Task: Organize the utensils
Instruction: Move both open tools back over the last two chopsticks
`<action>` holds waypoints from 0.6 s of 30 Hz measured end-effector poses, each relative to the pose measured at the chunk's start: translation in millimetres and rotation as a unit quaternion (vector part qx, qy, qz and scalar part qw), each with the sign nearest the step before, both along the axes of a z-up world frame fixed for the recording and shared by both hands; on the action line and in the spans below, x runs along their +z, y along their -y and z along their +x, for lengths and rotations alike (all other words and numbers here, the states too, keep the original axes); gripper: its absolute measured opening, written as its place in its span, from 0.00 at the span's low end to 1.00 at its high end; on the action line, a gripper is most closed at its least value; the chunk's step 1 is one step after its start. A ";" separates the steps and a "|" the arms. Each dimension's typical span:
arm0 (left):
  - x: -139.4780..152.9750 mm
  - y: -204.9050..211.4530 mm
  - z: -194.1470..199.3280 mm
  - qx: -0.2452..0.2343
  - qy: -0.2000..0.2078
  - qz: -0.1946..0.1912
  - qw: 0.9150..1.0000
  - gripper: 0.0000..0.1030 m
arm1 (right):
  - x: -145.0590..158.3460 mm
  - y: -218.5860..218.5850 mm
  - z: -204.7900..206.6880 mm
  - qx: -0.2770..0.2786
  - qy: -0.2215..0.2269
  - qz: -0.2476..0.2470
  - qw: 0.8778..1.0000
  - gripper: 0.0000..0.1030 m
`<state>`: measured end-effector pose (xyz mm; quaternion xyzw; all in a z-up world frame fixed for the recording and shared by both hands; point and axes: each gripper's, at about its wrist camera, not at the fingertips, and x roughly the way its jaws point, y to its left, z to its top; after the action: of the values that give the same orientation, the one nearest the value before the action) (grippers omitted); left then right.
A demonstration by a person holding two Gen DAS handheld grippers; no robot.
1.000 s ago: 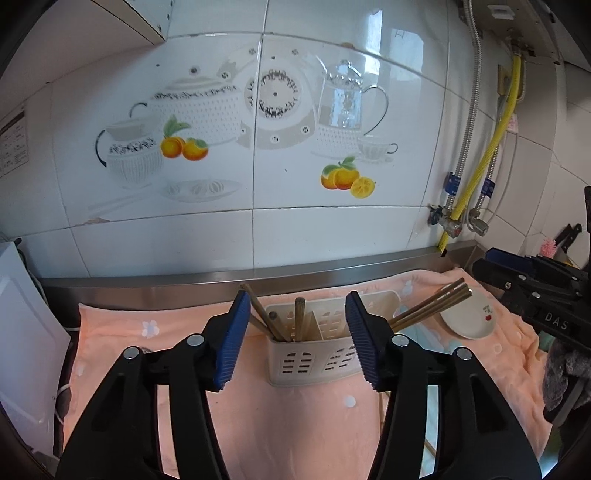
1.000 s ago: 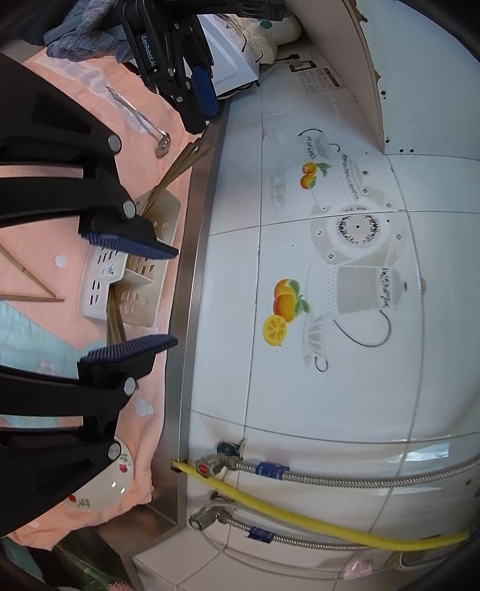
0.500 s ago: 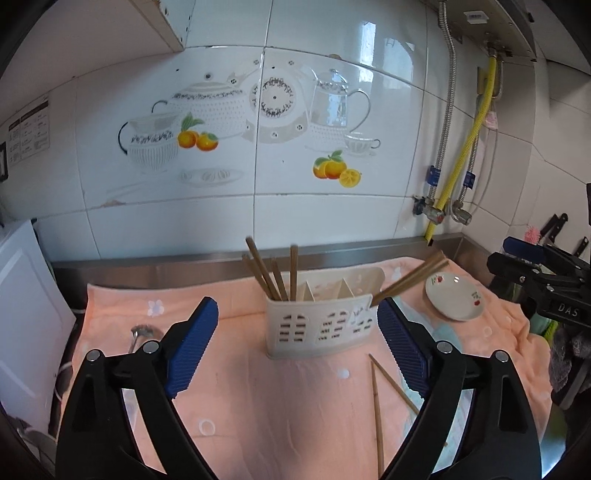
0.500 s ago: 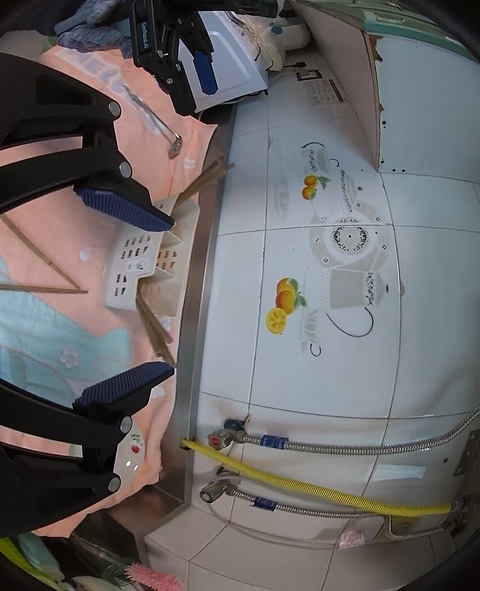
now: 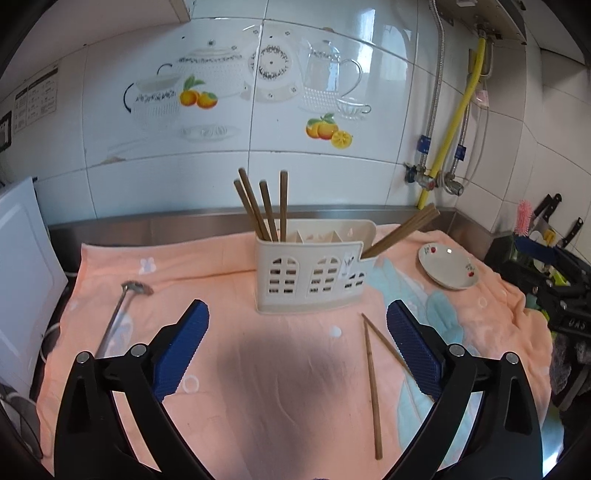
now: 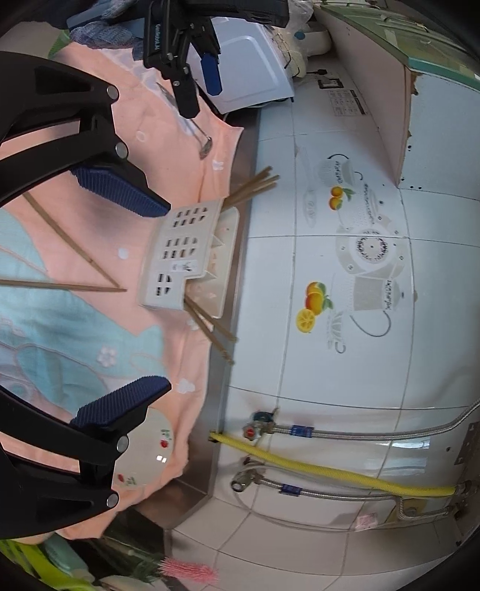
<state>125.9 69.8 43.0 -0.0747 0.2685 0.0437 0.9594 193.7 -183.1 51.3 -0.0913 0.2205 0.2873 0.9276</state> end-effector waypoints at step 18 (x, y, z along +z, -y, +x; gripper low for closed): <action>-57.7 5.8 -17.1 0.006 -0.043 -0.012 0.999 0.94 | -106.0 11.5 -16.8 0.002 -0.087 -0.017 0.996 0.79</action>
<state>108.8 64.0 -14.6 -0.0864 0.3092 0.0497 0.9458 176.8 -194.6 -54.7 -0.0819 0.3053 0.2927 0.9025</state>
